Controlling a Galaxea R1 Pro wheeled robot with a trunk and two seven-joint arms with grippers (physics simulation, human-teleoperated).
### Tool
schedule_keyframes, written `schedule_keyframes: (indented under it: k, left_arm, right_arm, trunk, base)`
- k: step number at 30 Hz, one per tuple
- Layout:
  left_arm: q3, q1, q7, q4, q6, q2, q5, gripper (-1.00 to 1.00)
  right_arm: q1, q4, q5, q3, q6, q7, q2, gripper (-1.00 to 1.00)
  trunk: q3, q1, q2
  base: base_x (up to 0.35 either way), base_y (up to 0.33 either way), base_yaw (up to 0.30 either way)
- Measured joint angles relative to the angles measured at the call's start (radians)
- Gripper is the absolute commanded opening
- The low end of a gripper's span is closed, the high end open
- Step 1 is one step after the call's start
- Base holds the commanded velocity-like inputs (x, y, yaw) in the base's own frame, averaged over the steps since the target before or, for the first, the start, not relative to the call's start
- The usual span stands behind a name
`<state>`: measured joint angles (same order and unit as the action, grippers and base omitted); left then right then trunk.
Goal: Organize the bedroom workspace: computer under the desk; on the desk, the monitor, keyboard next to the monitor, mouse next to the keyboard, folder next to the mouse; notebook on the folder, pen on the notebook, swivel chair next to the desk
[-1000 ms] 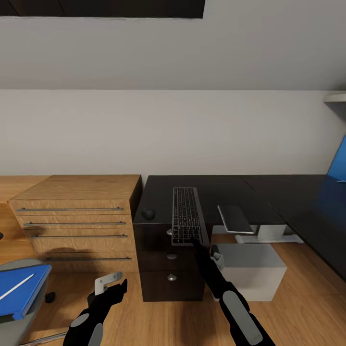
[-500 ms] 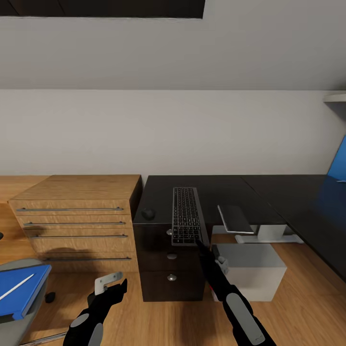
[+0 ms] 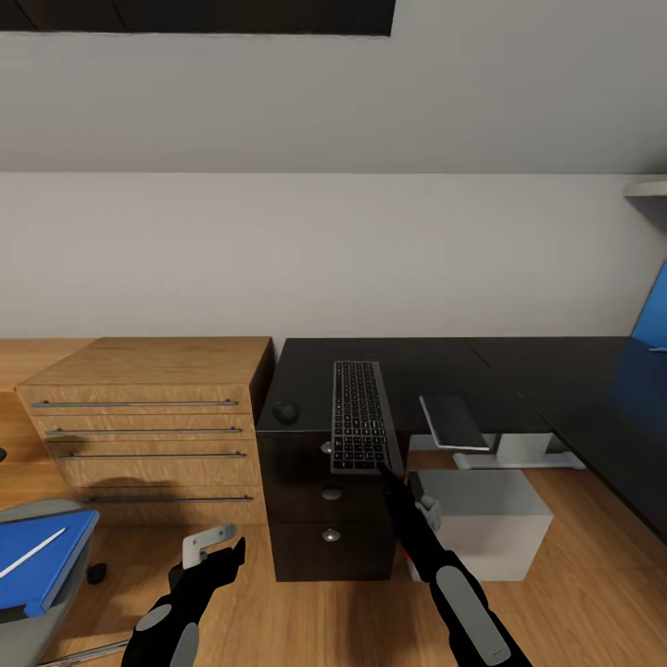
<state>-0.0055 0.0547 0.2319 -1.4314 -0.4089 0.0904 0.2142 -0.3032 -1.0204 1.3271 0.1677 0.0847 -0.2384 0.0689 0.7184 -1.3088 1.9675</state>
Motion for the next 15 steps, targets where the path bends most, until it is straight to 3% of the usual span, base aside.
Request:
schedule_keyframes:
  k: [6,15]
  left_arm:
    - [0.000,0.000,0.000,0.000,0.000,0.000,0.000,1.00]
    - [0.000,0.000,0.000,0.000,0.000,0.000,0.001,1.00]
  right_arm:
    - [0.000,0.000,0.000,0.000,0.000,0.000,0.000,1.00]
    - [0.000,0.000,0.000,0.000,0.000,0.000,0.000,1.00]
  trunk:
    - [0.000,0.000,0.000]
    - [-0.028,0.034,-0.063]
  base:
    - [0.000,0.000,0.000]
    - [0.000,0.000,0.000]
